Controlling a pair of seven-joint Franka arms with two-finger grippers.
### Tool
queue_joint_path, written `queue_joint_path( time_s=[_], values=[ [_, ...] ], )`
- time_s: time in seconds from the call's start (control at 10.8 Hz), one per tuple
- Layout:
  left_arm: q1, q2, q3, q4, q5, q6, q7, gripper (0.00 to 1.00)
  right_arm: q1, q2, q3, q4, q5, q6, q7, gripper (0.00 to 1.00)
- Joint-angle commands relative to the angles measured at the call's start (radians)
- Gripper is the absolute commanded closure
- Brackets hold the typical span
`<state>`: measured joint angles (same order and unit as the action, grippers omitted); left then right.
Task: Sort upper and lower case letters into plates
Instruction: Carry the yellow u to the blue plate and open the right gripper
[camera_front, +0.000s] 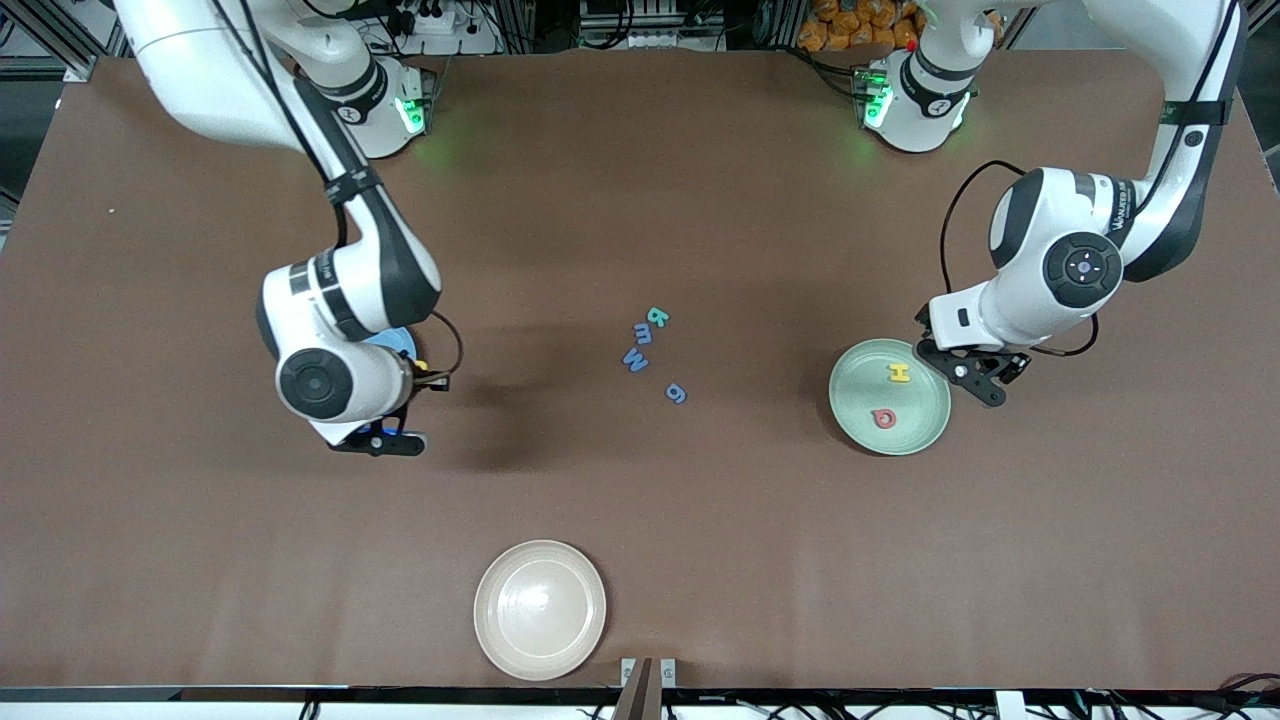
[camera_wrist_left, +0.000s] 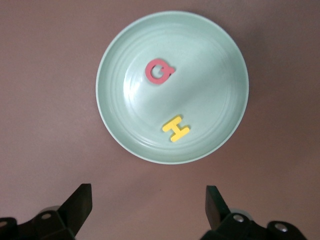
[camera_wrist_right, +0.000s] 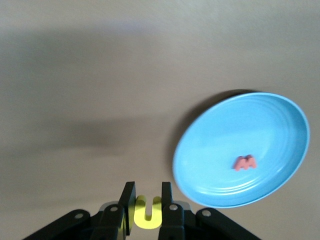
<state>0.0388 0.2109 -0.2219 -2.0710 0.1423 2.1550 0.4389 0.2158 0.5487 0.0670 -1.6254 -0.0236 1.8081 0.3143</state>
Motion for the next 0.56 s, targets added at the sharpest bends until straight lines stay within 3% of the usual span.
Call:
queue_joint_path(
  time_s=[0.0,0.37,0.46],
  values=[
    [-0.011,0.015,-0.002,0.041,-0.021,-0.027,0.0,0.0,-0.062,-0.049,-0.024,-0.108,-0.003,0.013,-0.189,1.0],
    [-0.014,0.068,-0.002,0.192,-0.013,-0.182,0.0,0.0,-0.064,-0.05,-0.13,-0.16,-0.01,0.037,-0.539,1.0],
    [-0.013,0.067,-0.002,0.204,-0.024,-0.211,-0.003,0.0,-0.064,-0.061,-0.144,-0.216,-0.009,0.107,-0.579,1.0]
  ],
)
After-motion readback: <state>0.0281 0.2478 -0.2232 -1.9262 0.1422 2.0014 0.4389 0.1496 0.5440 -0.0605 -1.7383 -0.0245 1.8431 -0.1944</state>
